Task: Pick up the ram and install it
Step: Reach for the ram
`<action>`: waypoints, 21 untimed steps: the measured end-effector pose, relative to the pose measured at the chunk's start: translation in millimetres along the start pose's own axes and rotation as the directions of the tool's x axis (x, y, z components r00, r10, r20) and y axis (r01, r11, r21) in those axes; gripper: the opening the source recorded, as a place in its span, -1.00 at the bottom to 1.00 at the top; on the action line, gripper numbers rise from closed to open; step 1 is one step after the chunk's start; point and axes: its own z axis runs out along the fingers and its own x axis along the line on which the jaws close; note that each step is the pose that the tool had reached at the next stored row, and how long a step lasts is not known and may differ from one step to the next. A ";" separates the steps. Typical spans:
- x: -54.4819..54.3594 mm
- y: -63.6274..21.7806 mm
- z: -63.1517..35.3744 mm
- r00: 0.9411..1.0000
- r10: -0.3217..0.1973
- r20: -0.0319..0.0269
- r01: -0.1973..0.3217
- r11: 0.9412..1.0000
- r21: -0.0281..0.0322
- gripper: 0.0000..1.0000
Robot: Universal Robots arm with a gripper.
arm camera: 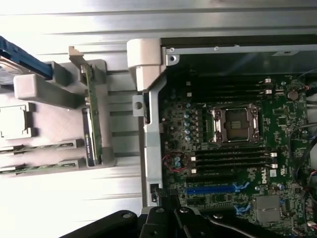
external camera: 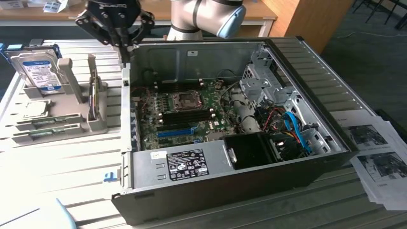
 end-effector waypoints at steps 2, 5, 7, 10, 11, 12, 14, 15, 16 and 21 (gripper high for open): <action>7.0 -0.5 -0.1 1.000 0.000 0.000 0.000 1.000 0.000 -0.81; 16.7 -1.3 -0.3 1.000 0.000 0.000 0.000 1.000 0.000 -0.81; 23.4 -1.7 -0.4 1.000 0.000 0.000 0.000 1.000 0.000 -0.81; 33.1 -2.5 -0.5 1.000 0.000 0.000 0.000 1.000 0.000 -0.81; 36.4 -2.7 -0.6 1.000 0.000 0.000 0.000 1.000 0.000 -0.81; 39.8 -3.0 -0.7 1.000 0.000 0.000 0.000 1.000 0.000 -0.81; 46.3 -3.4 -0.7 1.000 0.000 0.000 0.000 1.000 0.000 -0.81; 49.6 -3.7 -0.8 1.000 0.000 0.000 0.000 1.000 0.000 -0.81; 53.0 -3.9 -0.8 1.000 0.000 0.000 0.000 1.000 0.000 -0.81; 70.3 -5.2 -1.0 1.000 0.000 0.000 0.000 1.000 0.000 -0.81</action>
